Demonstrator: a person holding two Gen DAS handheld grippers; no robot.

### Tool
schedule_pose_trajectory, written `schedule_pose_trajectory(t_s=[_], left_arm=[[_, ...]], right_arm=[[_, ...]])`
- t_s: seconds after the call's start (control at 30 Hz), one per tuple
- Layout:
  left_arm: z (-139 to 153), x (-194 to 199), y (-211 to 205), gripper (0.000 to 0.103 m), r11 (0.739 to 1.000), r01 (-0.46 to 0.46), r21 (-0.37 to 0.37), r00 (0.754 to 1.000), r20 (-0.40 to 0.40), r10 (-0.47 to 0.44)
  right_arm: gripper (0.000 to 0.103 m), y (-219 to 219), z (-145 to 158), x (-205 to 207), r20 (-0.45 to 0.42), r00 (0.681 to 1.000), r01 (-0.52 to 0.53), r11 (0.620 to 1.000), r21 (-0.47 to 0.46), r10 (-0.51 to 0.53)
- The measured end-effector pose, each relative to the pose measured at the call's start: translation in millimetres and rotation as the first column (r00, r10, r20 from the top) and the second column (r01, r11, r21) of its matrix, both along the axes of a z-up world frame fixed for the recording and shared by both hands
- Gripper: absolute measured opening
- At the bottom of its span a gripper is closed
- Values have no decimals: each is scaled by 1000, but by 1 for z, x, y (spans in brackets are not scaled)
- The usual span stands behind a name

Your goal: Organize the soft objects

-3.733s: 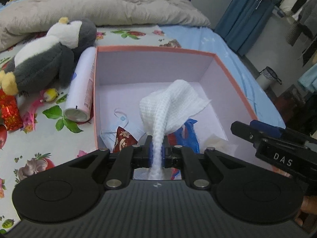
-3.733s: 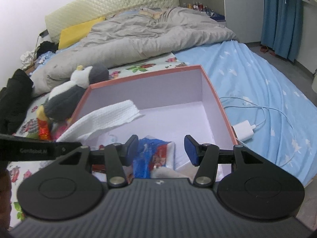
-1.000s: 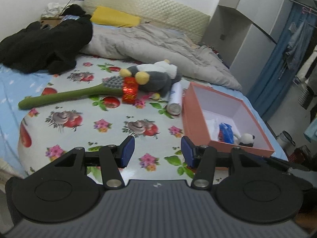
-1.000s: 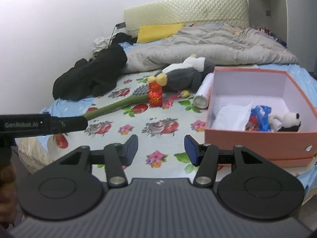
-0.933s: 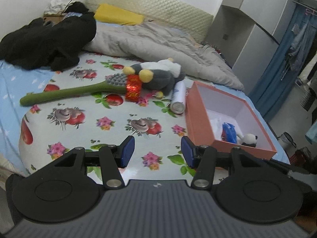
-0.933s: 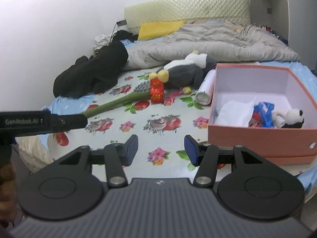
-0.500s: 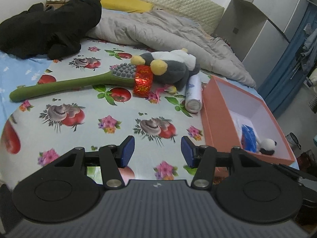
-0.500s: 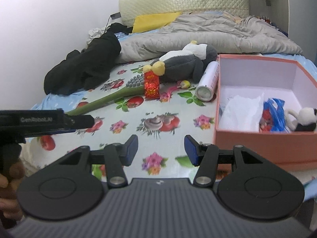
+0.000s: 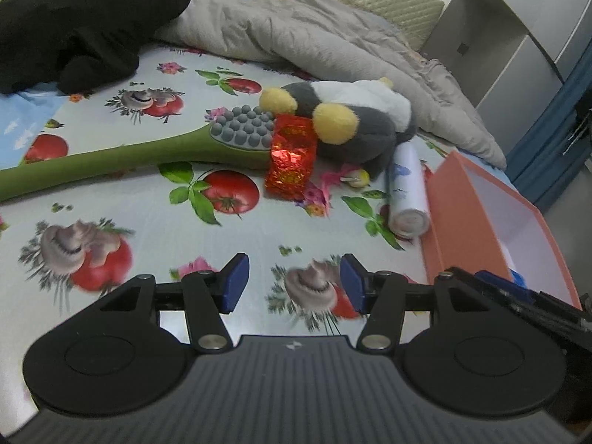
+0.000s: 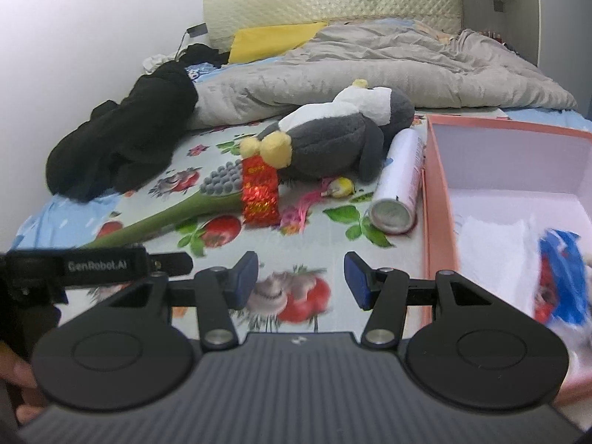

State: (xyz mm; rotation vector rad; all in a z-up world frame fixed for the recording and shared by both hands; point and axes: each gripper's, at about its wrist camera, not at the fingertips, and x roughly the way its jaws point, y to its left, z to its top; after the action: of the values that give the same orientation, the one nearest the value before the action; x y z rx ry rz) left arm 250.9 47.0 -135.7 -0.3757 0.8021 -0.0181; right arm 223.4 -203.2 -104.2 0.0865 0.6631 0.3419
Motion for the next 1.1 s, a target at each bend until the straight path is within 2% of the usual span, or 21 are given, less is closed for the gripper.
schedule_pose_trajectory(t_s=[0.23, 0.53, 0.77, 1.03, 1.1], left_arm=[[-32, 58, 11, 61, 1000, -7, -16, 1000, -3, 7], [-58, 117, 16, 61, 999, 11, -30, 999, 32, -10], [-71, 141, 19, 63, 999, 30, -36, 998, 54, -28], [-86, 154, 20, 63, 997, 51, -52, 997, 59, -48], [-90, 156, 21, 63, 997, 51, -64, 997, 63, -47]], right_arm=[[55, 24, -21, 66, -24, 999, 39, 999, 29, -38], [55, 52, -49, 134, 2, 998, 69, 997, -23, -69], [54, 60, -69, 174, 14, 993, 115, 991, -68, -115], [54, 74, -91, 198, 49, 991, 132, 974, -185, -125], [53, 74, -94, 201, 58, 989, 145, 971, -189, -136]])
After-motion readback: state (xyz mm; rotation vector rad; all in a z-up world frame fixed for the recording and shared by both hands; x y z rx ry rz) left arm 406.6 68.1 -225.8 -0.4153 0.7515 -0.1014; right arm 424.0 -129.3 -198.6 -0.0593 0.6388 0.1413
